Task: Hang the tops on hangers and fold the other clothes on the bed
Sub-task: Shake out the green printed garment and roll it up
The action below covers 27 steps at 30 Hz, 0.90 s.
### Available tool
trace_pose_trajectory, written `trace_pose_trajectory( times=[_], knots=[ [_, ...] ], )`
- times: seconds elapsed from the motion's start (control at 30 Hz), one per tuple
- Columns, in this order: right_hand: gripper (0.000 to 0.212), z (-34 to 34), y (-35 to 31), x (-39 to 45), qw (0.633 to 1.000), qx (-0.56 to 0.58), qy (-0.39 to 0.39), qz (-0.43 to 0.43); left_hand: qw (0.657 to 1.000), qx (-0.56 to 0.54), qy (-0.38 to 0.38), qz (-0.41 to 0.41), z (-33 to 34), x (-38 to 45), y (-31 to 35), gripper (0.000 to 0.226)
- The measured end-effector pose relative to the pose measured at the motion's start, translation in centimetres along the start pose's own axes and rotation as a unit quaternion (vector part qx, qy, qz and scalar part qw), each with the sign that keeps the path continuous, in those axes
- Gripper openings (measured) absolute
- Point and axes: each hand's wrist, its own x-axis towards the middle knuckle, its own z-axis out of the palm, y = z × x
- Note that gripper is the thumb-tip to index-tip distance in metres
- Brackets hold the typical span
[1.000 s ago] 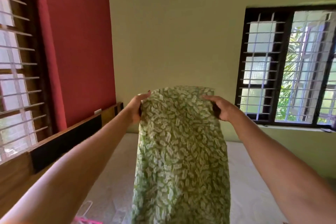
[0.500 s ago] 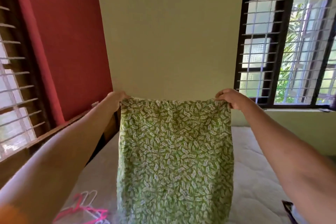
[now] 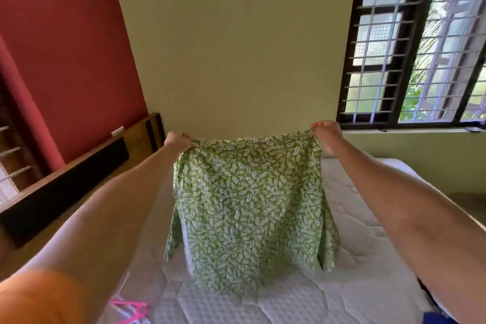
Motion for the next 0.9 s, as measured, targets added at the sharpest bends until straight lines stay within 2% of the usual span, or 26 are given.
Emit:
trace_pose_trajectory(
  times=[0.1, 0.17, 0.27, 0.3, 0.4, 0.53, 0.6, 0.7, 0.77, 0.83, 0.9],
  knots=[
    [0.024, -0.1, 0.4, 1.0, 0.994, 0.077, 0.074, -0.03, 0.997, -0.076, 0.019, 0.02, 1.0, 1.5, 1.0, 0.03],
    [0.007, -0.7, 0.3, 1.1, 0.985, 0.14, 0.092, -0.043, 0.987, -0.161, 0.022, 0.011, 1.5, 1.4, 1.6, 0.032],
    [0.004, -1.9, 0.6, -0.2, 0.969, 0.203, 0.135, -0.048, 0.955, -0.296, 0.01, -0.015, 1.6, 0.1, 1.9, 0.03],
    [0.011, -2.2, 1.0, -0.9, 0.963, 0.222, 0.148, -0.044, 0.945, -0.326, 0.009, -0.022, 1.6, -0.6, 1.9, 0.027],
    [0.022, -3.5, 4.6, -4.2, 0.956, 0.228, 0.183, -0.007, 0.951, -0.305, 0.005, -0.053, 2.5, -3.3, -0.8, 0.023],
    [0.01, -3.9, 12.7, -8.9, 0.974, 0.039, 0.215, 0.065, 0.97, -0.216, -0.003, -0.111, 5.8, -7.2, -8.8, 0.033],
    [0.012, -3.2, 16.8, -11.5, 0.978, -0.029, 0.187, 0.093, 0.976, -0.169, -0.001, -0.139, 7.5, -9.7, -12.9, 0.034],
    [0.018, -2.0, 22.2, -15.0, 0.978, -0.134, 0.136, 0.082, 0.986, -0.061, -0.006, -0.157, 9.1, -12.6, -18.6, 0.03],
    [0.021, -1.4, 25.8, -17.2, 0.974, -0.19, 0.068, 0.105, 0.984, -0.007, -0.025, -0.174, 9.8, -14.3, -22.6, 0.026],
    [0.02, -0.9, 29.7, -19.1, 0.951, -0.263, -0.021, 0.163, 0.975, 0.062, -0.063, -0.203, 10.7, -16.0, -26.9, 0.019],
    [0.02, -0.6, 32.9, -21.4, 0.904, -0.351, -0.12, 0.211, 0.947, 0.15, -0.119, -0.258, 11.2, -18.2, -30.9, 0.013]
  ],
)
